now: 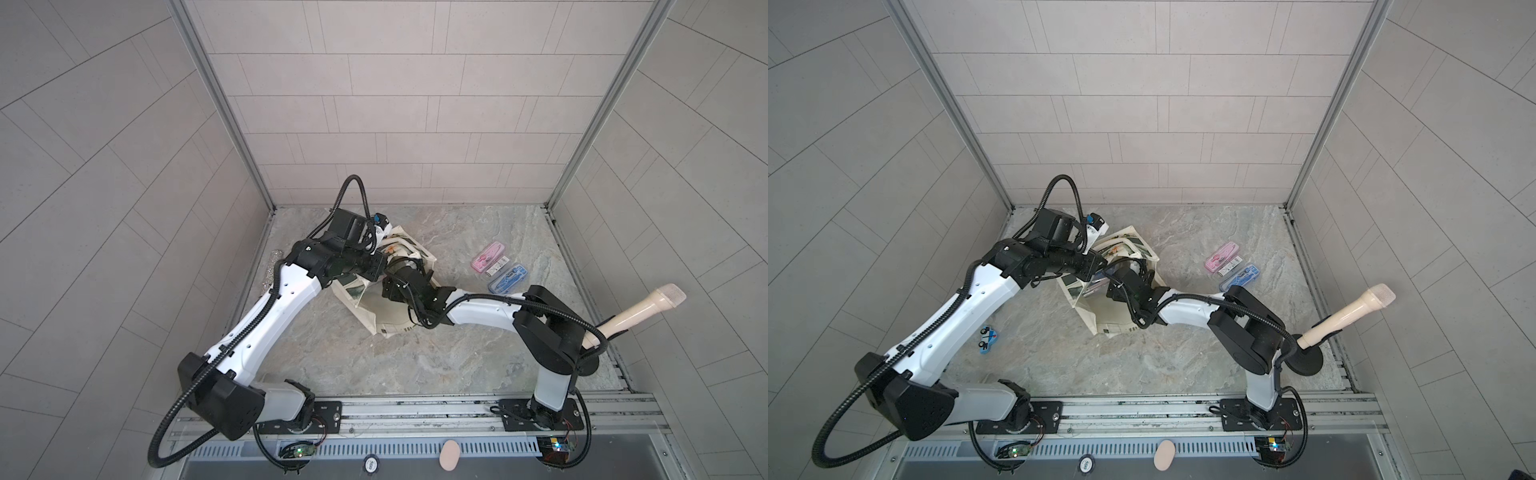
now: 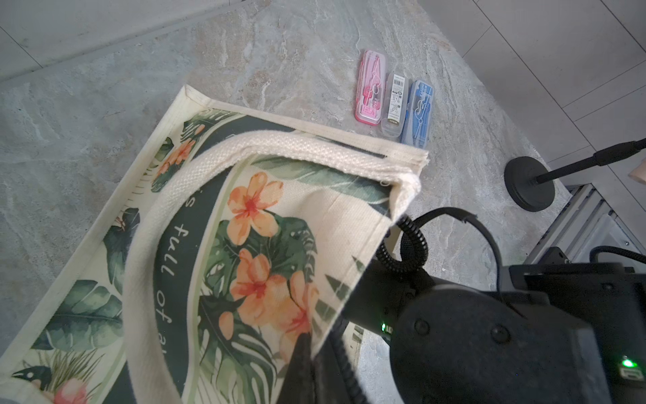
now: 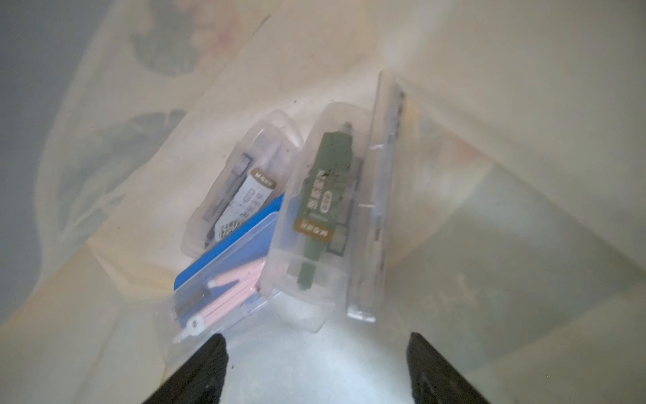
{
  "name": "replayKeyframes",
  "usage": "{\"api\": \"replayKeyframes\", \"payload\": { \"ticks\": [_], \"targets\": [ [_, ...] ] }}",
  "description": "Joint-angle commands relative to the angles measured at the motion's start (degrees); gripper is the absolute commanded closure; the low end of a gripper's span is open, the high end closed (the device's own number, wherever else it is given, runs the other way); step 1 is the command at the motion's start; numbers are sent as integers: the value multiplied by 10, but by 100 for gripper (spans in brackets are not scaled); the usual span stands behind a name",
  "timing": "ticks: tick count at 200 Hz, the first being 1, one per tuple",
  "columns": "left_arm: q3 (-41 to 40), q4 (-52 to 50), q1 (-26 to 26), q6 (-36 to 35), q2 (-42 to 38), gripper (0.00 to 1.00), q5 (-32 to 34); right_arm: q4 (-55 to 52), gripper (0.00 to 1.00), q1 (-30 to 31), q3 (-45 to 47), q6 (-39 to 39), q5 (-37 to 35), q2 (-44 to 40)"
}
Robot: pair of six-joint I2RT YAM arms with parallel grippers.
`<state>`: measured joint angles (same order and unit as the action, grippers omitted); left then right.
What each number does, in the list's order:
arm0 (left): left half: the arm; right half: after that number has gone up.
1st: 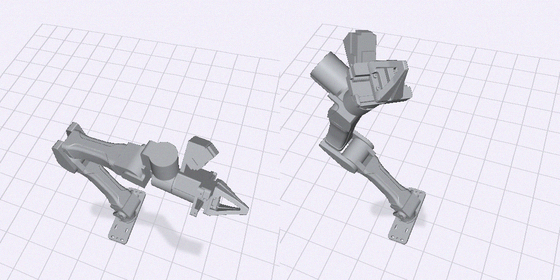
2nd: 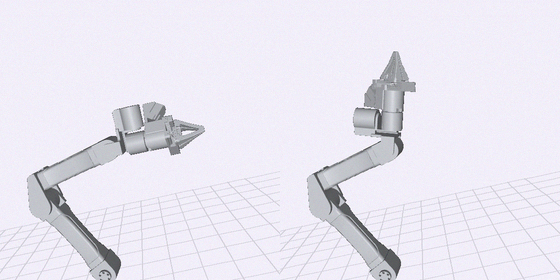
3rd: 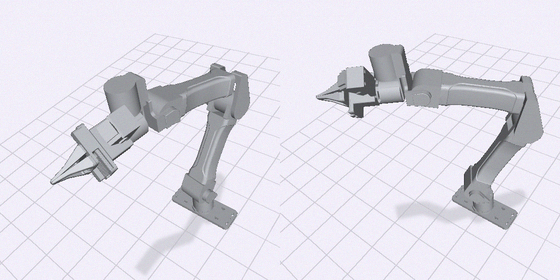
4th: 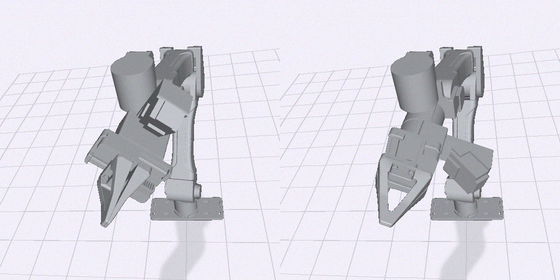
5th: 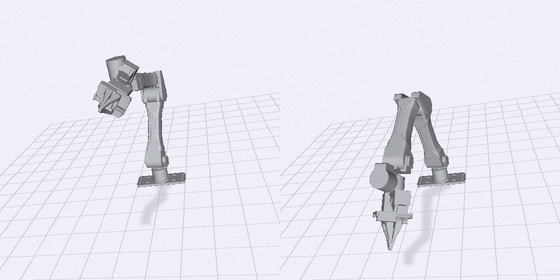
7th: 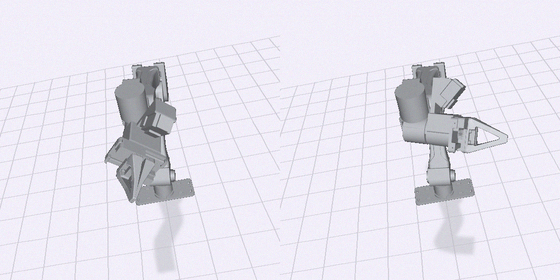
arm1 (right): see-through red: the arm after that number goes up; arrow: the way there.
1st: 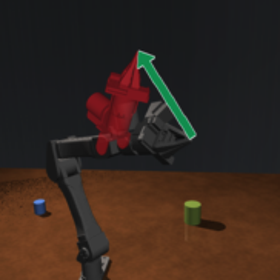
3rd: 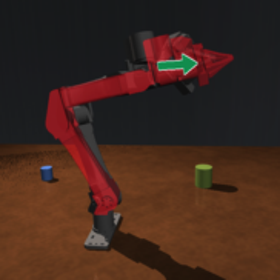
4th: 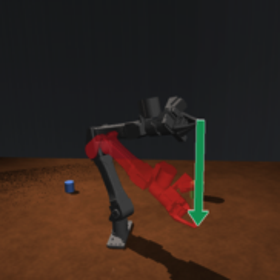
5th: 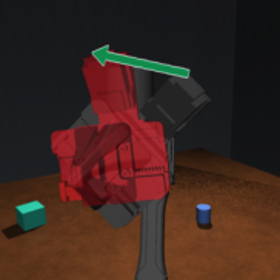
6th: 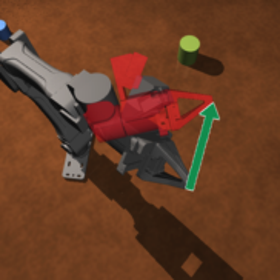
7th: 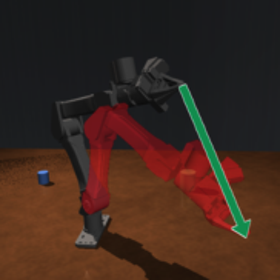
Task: Take out the compass set from the canvas bag
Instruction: Adjust the canvas bag at the center of the board, then pick up the compass set from the canvas bag.
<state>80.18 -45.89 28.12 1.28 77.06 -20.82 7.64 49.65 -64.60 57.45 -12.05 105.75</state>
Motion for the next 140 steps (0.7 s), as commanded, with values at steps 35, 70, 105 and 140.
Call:
{"api": "replayKeyframes", "payload": {
  "ticks": [35, 70, 105, 140],
  "targets": [
    [-2, -16, 1, -2, -5, 100, -25, 55, 9, -19, 5, 94, -22, 23],
    [1, -15, 0, -3, -3, 100, -26, 78, 29, -29, 10, 153, -12, 43],
    [-4, -15, 0, -4, -5, 100, -27, 90, 47, -35, 6, 151, 2, 50],
    [-12, -10, 0, -3, -12, 100, -26, 68, 54, -37, -3, 131, 10, 50]
  ]
}}
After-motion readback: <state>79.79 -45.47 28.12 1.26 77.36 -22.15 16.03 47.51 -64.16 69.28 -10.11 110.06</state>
